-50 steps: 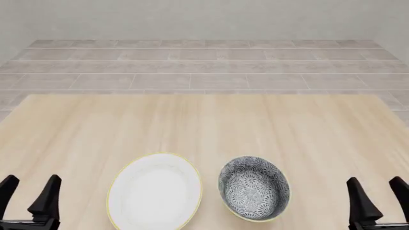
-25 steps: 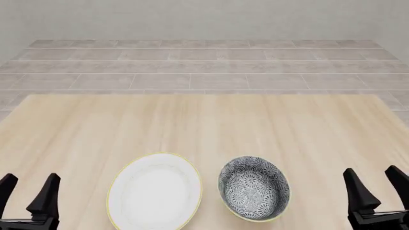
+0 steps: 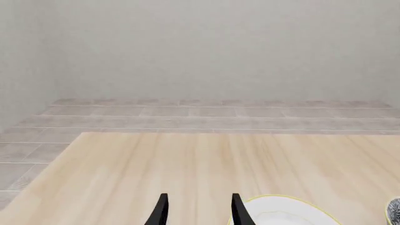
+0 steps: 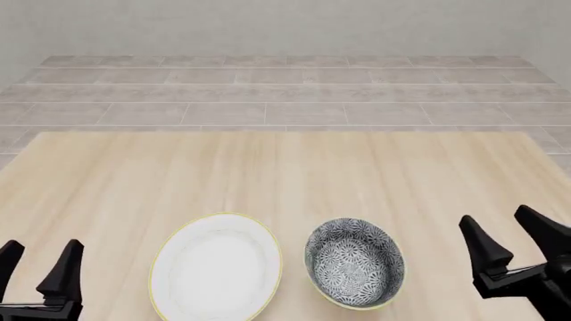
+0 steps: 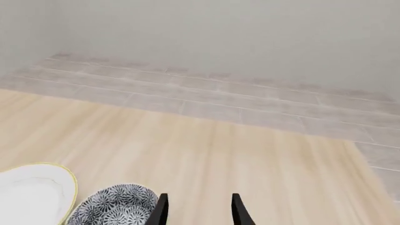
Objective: Put the bowl on the plate.
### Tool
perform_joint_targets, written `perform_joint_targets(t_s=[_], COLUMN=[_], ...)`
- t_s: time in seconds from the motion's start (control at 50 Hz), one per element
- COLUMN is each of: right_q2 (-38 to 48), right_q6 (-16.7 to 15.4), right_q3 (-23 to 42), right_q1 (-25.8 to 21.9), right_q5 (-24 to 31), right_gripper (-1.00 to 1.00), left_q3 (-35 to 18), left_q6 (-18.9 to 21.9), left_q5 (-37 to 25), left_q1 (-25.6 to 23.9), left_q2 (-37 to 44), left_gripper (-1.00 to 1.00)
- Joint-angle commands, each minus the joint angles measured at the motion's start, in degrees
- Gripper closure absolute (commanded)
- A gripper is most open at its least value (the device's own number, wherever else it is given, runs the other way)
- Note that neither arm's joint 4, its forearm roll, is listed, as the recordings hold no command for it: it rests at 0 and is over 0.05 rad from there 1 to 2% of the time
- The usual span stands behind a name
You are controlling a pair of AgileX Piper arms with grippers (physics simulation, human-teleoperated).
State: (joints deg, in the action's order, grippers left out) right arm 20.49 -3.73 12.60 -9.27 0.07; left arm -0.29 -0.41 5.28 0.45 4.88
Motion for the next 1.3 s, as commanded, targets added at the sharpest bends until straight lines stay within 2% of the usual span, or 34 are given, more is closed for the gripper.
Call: perform_joint_targets(t_s=[0.02, 0.12, 0.16, 0.34, 0.4, 0.5, 0.68, 0.78, 0.92, 1.08, 1.24, 1.3], right_q2=[9.7, 12.1, 14.7, 21.6, 25.6, 26.0, 28.5, 29.0, 31.9, 33.5, 35.2, 34.6], right_q6=[0.1, -0.5, -1.6, 0.8, 1.0, 0.2, 1.0, 0.1, 0.2, 0.2, 1.5, 1.0], right_q3=[2.2, 2.3, 2.7, 5.7, 6.7, 7.5, 11.3, 12.9, 14.2, 16.9, 19.5, 19.8], right_q1=[-3.6, -4.2, -3.8, -6.3, -6.6, -5.8, -6.6, -6.0, -6.6, -6.8, -7.8, -7.9], right_q5=[-3.3, -5.5, -6.8, -7.7, -8.0, -7.5, -3.9, -2.4, -1.8, 1.2, 6.3, 8.1], right_gripper=[-1.0, -1.0, -1.0, -1.0, -1.0, -1.0, -1.0, -1.0, -1.0, -1.0, -1.0, -1.0], left_q3=[0.0, 0.0, 0.0, -0.1, -0.2, -0.2, -0.4, -0.5, -0.6, -0.4, -0.3, -0.2], left_q6=[-0.1, -0.2, -0.1, -0.4, -0.4, -0.4, -0.5, -0.5, -0.6, -0.6, -0.6, -0.5], left_q5=[0.1, 0.3, 0.3, -0.1, 0.0, 0.6, 1.8, 2.4, 2.2, 3.6, 5.8, 5.7], left_q1=[0.0, 0.1, 0.1, 0.3, 0.3, 0.3, 0.5, 0.6, 0.5, 0.5, 0.7, 0.7], left_q2=[0.0, 0.1, 0.1, -0.3, -0.1, 0.6, 2.0, 2.7, 2.7, 3.9, 5.9, 5.7], left_gripper=[-1.0, -1.0, -1.0, -1.0, -1.0, -1.0, -1.0, -1.0, -1.0, -1.0, -1.0, -1.0])
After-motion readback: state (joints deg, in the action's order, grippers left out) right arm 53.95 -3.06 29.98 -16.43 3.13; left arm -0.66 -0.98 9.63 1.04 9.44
